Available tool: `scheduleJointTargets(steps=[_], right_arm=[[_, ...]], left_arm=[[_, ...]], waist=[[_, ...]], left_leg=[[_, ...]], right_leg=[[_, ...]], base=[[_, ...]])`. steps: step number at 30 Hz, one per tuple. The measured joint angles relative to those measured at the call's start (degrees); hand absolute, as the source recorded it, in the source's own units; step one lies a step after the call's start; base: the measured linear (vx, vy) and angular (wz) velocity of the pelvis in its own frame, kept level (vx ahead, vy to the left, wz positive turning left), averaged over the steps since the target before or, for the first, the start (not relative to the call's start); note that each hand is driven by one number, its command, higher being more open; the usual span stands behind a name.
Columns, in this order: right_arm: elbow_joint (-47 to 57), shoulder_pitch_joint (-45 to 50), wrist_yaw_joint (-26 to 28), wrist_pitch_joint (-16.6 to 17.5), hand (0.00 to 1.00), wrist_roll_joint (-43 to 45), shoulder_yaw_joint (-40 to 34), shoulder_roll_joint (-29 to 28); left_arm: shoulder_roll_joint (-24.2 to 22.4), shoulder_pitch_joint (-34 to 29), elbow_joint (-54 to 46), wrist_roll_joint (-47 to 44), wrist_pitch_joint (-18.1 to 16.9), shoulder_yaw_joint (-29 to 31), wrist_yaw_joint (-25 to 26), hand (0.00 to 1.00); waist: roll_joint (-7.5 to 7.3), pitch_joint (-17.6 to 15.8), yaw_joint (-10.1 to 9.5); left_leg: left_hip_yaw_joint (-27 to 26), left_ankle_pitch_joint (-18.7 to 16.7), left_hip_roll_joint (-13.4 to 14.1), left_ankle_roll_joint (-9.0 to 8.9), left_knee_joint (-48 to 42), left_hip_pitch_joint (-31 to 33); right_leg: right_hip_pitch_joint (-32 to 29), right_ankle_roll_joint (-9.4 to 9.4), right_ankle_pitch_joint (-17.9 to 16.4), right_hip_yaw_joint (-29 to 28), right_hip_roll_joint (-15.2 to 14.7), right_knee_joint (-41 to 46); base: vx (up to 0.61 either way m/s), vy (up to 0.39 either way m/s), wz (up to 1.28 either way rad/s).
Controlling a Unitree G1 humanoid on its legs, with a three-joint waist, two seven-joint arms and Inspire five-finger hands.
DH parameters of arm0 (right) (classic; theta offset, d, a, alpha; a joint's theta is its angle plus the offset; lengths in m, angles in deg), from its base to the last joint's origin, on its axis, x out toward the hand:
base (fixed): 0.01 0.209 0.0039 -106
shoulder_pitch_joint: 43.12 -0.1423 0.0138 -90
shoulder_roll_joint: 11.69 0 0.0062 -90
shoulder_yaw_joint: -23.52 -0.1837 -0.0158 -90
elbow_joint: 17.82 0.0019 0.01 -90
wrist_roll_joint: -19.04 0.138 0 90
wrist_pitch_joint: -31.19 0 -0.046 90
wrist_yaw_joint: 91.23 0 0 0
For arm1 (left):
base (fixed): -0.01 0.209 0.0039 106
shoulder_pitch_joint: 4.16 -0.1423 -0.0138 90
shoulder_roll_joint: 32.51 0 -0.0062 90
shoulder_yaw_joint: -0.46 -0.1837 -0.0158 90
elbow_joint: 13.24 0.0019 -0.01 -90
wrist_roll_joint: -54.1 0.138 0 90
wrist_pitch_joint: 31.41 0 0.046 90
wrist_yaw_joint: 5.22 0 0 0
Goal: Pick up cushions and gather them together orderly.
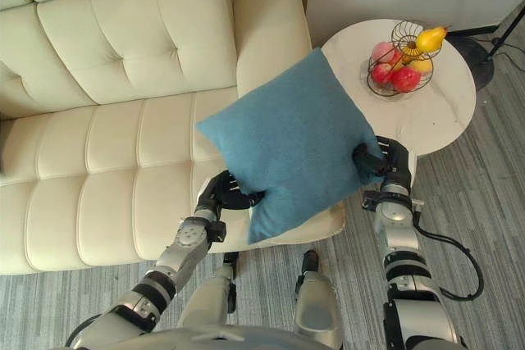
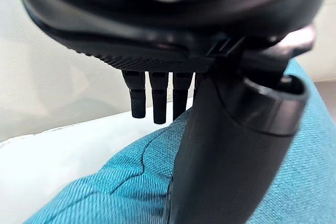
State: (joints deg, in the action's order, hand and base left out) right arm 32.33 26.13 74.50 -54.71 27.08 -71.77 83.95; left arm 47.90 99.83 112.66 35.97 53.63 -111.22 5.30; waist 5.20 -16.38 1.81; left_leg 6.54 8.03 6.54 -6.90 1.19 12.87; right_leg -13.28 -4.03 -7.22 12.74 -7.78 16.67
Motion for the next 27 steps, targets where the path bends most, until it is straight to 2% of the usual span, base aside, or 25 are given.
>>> scheduleJointTargets(steps=[6, 13, 20, 25, 27], right_arm=[[1.53, 3.95, -0.16, 2.01, 0.00, 2.30, -0.10, -0.30], [8.40, 12.98, 0.04, 2.32, 0.00, 2.30, -0.09, -5.84], [21.73, 25.96, 1.45, 1.59, 0.00, 2.15, 0.28, -12.21], [30.97, 32.09, 2.15, 1.54, 0.00, 2.01, 0.48, -13.39], [34.56, 34.65, 2.17, 1.55, 0.00, 2.02, 1.91, -14.06]], left_arm=[[0.32, -0.46, -1.14, -0.54, 0.00, 0.21, 2.09, 0.00], [2.25, -3.66, -5.72, -0.25, 0.01, 0.62, 2.84, 0.00], [3.60, -15.33, -16.21, 0.84, 0.48, 2.80, 1.75, 0.00], [3.53, -21.26, -22.09, 0.84, 0.73, 3.14, 1.74, 0.00], [2.79, -24.54, -25.27, 0.84, 0.75, 4.99, 1.61, 0.00]], waist=[[-0.01, 0.25, -0.02], [-0.26, 4.08, -0.11], [-0.61, 6.98, -0.91], [-0.63, 8.49, -1.87], [-1.08, 9.72, -1.85]], left_leg=[[0.07, 0.44, 0.11, -0.08, 1.29, -2.04], [0.41, 0.44, 0.05, -0.08, 2.39, -4.77], [0.50, 0.41, 0.03, -0.09, 2.69, -7.68], [0.53, 0.15, 0.03, 0.01, 2.79, -8.86], [0.49, 0.14, 0.06, 0.01, 2.84, -9.27]], right_leg=[[2.31, -0.25, 0.50, 0.46, 0.17, -1.72], [6.71, -0.56, 1.24, 1.47, 0.49, -5.40], [10.54, -0.51, 1.29, 1.82, 0.70, -7.10], [11.64, -0.77, 1.02, 1.70, 0.78, -6.71], [11.80, -0.73, 0.96, 1.60, 0.78, -6.25]], base=[[0.00, -0.001, 0.01], [0.03, -0.002, 0.06], [-0.01, -0.001, 0.03], [-0.04, 0.006, 0.03], [-0.02, 0.005, -0.01]])
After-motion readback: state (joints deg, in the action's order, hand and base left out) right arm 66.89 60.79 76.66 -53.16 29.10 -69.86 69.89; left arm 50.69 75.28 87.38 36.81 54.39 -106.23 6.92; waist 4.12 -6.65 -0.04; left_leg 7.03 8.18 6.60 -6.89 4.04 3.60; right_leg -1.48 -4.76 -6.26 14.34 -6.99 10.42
